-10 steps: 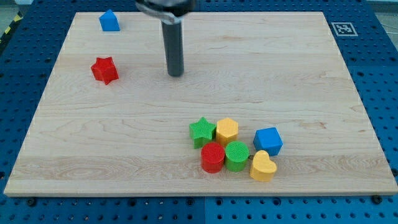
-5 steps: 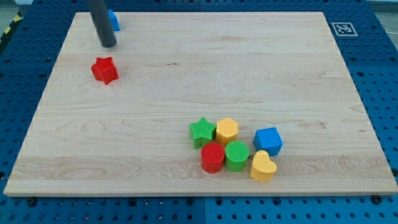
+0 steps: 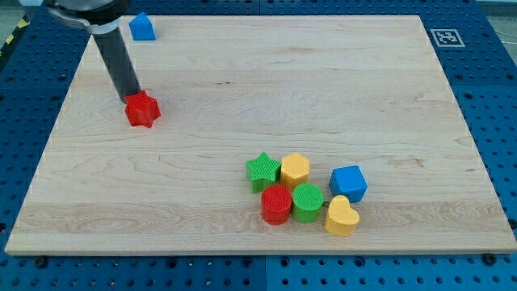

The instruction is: Put the red star to the left of the red circle

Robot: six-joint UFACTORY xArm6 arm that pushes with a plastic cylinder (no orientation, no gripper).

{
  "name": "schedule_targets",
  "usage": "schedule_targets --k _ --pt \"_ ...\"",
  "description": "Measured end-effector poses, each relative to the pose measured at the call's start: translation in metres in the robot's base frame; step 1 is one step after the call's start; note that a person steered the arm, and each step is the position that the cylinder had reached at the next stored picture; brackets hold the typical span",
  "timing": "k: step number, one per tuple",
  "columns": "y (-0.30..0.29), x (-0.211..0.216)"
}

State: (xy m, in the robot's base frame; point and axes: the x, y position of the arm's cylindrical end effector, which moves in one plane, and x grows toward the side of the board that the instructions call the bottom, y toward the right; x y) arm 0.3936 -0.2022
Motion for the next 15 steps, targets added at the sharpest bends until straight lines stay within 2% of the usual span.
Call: schedule_targets --k 2,6,7,8,12,14,15 --pt "0.001 0.016" --pt "0.069 0.067" --pt "0.051 0.060" --pt "0.075 0.061" --pt "0.091 0.104" --pt "0.091 0.068" --pt "0.087 0.090"
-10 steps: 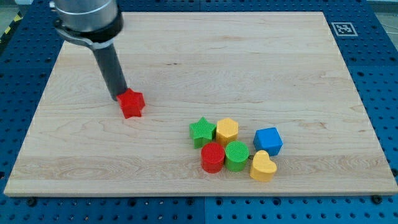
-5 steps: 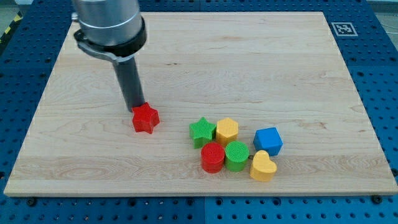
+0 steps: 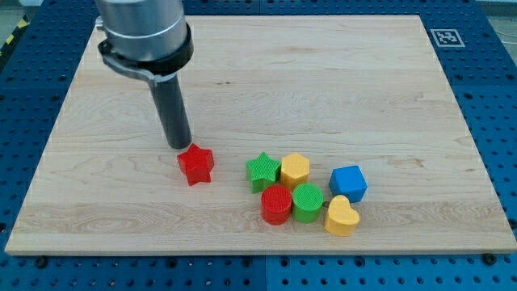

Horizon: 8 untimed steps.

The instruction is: Put the red star to the left of the red circle

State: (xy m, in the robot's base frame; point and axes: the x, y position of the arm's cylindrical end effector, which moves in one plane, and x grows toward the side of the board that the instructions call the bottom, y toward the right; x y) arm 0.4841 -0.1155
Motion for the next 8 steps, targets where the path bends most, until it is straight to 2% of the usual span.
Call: schedule_targets --k 3,5,6,8 --pt "0.050 0.052" --pt "0.077 0.070" --pt "0.077 0.070" --pt "0.075 0.032"
